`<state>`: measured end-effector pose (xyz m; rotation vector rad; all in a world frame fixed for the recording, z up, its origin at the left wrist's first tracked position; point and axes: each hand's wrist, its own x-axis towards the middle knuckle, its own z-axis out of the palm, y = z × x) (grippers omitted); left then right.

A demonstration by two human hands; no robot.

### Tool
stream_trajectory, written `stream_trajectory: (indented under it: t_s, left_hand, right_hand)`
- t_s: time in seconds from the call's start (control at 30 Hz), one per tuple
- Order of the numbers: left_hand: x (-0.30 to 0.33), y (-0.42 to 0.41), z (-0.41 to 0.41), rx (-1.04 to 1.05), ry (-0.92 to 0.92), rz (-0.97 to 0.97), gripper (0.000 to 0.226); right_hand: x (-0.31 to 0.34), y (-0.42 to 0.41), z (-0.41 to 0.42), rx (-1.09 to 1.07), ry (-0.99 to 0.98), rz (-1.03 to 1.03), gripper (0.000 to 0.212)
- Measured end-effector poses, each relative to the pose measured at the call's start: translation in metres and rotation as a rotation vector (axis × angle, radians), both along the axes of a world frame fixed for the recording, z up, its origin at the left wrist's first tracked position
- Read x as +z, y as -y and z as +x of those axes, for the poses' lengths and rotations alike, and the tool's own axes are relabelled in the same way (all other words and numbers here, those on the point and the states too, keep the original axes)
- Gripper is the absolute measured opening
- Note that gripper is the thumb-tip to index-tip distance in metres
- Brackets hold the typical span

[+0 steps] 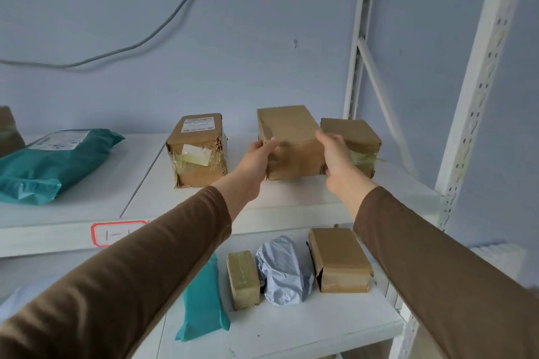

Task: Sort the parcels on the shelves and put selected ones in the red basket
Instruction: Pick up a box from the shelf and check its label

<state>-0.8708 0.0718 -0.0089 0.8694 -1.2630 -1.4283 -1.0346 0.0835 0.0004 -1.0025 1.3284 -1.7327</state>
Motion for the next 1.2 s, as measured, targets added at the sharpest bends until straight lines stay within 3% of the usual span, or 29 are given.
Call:
stream_trajectory:
  t_s: [0.1, 0.23, 0.33, 0.53, 0.67, 0.77, 0.87, 0.97, 1.03, 1.13, 1.2]
  left_hand:
    - [0.001, -0.027, 0.014, 0.022, -0.069, -0.055, 0.052]
    - [-0.004, -0.071, 0.032, 0.062, -0.191, -0.160, 0.016]
    - [-0.017, -0.103, 0.044, 0.103, -0.182, -0.287, 0.013]
    - [-0.042, -0.156, 0.061, 0.106, -0.202, -0.352, 0.012]
    - [-0.056, -0.186, 0.062, 0.160, -0.046, -0.616, 0.026]
    - [-0.062, -0.198, 0.061, 0.189, 0.043, -0.737, 0.029]
    - [-0.062, -0.209, 0.060, 0.221, 0.077, -0.726, 0.028]
    - [-0.067, -0.213, 0.064, 0.240, 0.078, -0.605, 0.025]
    - [-0.072, -0.210, 0.070, 0.180, 0.040, -0.450, 0.034]
    - [-0.079, -0.206, 0.078, 0.036, -0.038, -0.268, 0.044]
    - [-0.089, -0.199, 0.081, 0.017, -0.081, -0.190, 0.049]
  right_hand:
    - [0.000, -0.025, 0.003, 0.075, 0.104, -0.089, 0.037]
    - [-0.006, -0.070, 0.013, 0.159, 0.233, -0.210, 0.025]
    - [-0.026, -0.102, 0.019, 0.234, 0.313, -0.268, 0.020]
    - [-0.076, -0.156, 0.022, 0.418, 0.512, -0.286, 0.041]
    - [-0.098, -0.178, 0.025, 0.539, 0.595, -0.188, 0.064]
    - [-0.107, -0.189, 0.023, 0.586, 0.652, -0.146, 0.069]
    - [-0.111, -0.200, 0.026, 0.561, 0.665, -0.160, 0.067]
    - [-0.114, -0.209, 0.029, 0.470, 0.607, -0.190, 0.062]
    - [-0.114, -0.213, 0.034, 0.397, 0.502, -0.208, 0.056]
    - [-0.108, -0.222, 0.044, 0.272, 0.196, -0.268, 0.050]
    - [-0.102, -0.233, 0.054, 0.217, -0.061, -0.322, 0.060]
